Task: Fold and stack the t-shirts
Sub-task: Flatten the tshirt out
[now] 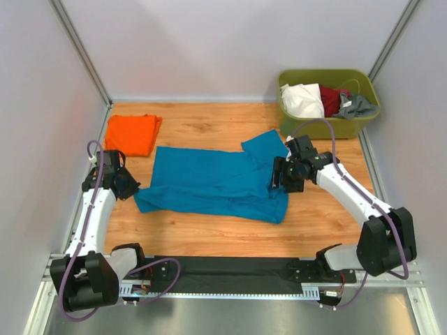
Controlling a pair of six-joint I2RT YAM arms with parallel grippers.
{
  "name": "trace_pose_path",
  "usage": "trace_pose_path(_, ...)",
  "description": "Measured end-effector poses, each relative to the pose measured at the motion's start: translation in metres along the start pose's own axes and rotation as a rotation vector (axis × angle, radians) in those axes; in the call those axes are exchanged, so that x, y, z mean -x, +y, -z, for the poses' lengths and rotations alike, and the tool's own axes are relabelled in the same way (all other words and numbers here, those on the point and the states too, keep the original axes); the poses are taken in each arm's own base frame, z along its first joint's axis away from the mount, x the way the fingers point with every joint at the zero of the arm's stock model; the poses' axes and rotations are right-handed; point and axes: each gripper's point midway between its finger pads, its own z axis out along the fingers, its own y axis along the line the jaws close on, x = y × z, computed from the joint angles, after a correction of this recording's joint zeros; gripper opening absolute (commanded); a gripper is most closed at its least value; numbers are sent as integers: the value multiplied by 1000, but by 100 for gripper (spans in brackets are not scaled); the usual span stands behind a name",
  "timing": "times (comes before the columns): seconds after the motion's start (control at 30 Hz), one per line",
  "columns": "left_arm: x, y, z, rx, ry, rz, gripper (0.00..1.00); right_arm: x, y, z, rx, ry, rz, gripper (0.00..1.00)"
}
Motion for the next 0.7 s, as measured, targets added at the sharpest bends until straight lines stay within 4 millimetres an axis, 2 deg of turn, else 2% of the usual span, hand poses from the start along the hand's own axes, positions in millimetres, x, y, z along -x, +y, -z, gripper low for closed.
trace_pose_path(0.13,0,0,0,0,-1,0,0,0,-2,-20,6,19,36,52)
trace_pose_path(0.27,0,0,0,0,-1,-2,0,-17,-13,-38,-1,67,56,49)
trace_pose_path(0.53,5,-3,0,-1,-1,-3,0,-20,-13,-49,32,63,87,47)
trace_pose_path(0.7,7,-4,0,-2,-3,-3,0,-32,-18,-58,36,90,92,48)
